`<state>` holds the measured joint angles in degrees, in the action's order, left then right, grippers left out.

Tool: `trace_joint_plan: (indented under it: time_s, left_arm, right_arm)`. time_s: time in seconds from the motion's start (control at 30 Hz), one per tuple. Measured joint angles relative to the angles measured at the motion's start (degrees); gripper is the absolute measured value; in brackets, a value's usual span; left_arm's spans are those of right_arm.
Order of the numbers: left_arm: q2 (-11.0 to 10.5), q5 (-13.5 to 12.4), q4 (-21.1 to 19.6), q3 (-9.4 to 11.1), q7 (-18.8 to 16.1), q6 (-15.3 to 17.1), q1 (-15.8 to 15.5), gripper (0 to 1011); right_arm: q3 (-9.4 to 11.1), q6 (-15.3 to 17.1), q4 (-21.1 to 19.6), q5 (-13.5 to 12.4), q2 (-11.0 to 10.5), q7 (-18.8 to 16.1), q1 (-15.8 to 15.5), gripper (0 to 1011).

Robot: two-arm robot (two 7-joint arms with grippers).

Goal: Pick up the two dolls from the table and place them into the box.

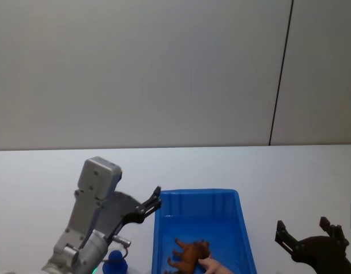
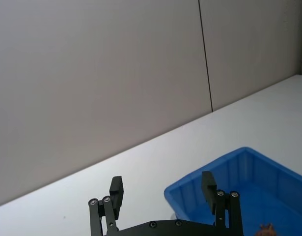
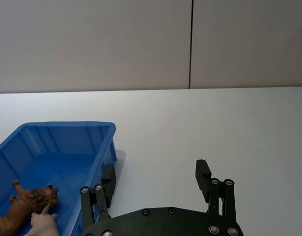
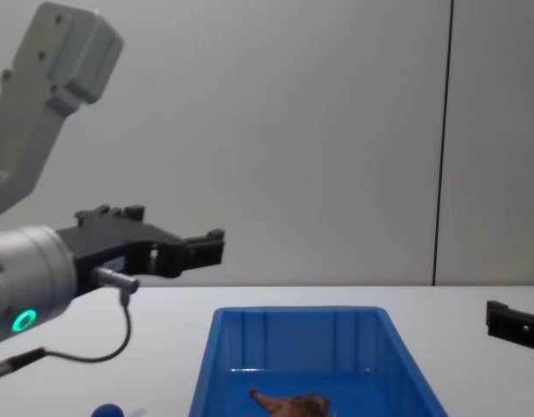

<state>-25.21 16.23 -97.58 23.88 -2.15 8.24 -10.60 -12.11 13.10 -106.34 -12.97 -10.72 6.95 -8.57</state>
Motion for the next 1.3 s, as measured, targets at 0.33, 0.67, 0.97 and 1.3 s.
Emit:
trace_joint_plan:
  time_s: [0.33,0.67,0.97,1.3]
  left_arm:
    - [-2.6,4.9,-2.3,-1.7,-1.8,5.0,2.5,1003]
    - [-4.4,9.1,-3.0,-2.9,-2.6,8.8,4.7,1003]
    - [-5.1,10.8,-2.2,-3.3,-2.2,10.4,5.9,1003]
    - [-5.2,11.5,-0.5,-3.3,-0.1,11.2,6.4,1003]
  right_arm:
    - [0.1,0.0,-0.2,-0.1,-0.1,0.3,-0.2,1001]
    - [0.2,0.0,-0.2,-0.1,-0.1,0.4,-0.3,1001]
    - [0.2,0.0,-0.3,-0.1,-0.2,0.5,-0.3,1001]
    - [0.2,0.0,-0.3,-0.1,-0.2,0.5,-0.4,1001]
